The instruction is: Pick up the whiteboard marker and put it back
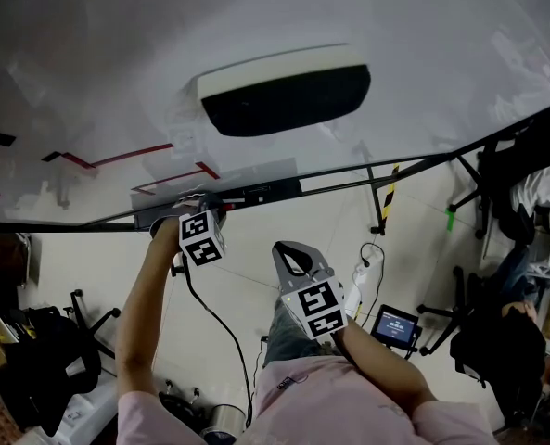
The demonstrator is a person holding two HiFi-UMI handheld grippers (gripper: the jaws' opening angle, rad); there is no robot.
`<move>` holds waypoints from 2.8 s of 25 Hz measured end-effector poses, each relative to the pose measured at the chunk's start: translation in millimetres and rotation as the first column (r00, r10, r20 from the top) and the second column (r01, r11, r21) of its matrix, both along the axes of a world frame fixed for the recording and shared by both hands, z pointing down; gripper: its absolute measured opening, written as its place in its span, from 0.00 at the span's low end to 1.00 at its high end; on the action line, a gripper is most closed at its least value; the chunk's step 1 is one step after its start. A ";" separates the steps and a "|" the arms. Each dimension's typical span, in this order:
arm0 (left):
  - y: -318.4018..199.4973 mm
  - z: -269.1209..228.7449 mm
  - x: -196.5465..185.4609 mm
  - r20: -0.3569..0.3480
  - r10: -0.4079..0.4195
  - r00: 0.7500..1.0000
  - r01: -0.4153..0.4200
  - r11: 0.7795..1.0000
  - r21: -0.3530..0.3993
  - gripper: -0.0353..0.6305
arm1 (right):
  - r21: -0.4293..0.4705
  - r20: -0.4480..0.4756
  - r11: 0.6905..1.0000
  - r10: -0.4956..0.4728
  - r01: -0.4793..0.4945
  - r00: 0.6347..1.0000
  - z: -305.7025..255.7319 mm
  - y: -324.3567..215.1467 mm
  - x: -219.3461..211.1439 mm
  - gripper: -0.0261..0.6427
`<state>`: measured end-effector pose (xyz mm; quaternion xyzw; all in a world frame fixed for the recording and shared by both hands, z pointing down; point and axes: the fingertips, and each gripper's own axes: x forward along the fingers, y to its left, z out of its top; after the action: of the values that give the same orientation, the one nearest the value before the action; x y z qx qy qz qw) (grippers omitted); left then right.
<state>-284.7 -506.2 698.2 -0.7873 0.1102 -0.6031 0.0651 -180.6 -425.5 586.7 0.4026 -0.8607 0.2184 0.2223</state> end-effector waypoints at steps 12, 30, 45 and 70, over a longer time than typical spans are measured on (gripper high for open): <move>-1.8 1.1 -2.8 -0.045 -0.037 0.998 0.035 0.999 -0.024 0.16 | -0.010 0.002 0.999 -0.053 0.053 0.999 -3.2 19.7 -15.9 0.04; -3.2 -13.2 -10.3 -0.179 -0.075 0.981 0.095 0.990 0.104 0.16 | -0.012 -0.035 0.996 -0.084 0.084 0.996 2.3 41.9 -8.1 0.04; 1.5 -11.3 -15.0 -0.286 -0.095 0.953 0.146 0.976 0.162 0.16 | -0.004 -0.069 0.991 -0.135 0.135 0.988 10.6 53.8 -7.0 0.04; 6.2 -121.0 3.3 -0.573 -0.161 0.804 0.414 0.842 0.345 0.15 | 0.083 -0.048 0.994 -0.070 0.074 0.996 -18.8 63.7 32.5 0.04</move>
<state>-281.4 -500.0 577.1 -0.8561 0.3829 -0.3260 0.1194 -148.1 -361.8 567.9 0.3851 -0.8779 0.1645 0.2321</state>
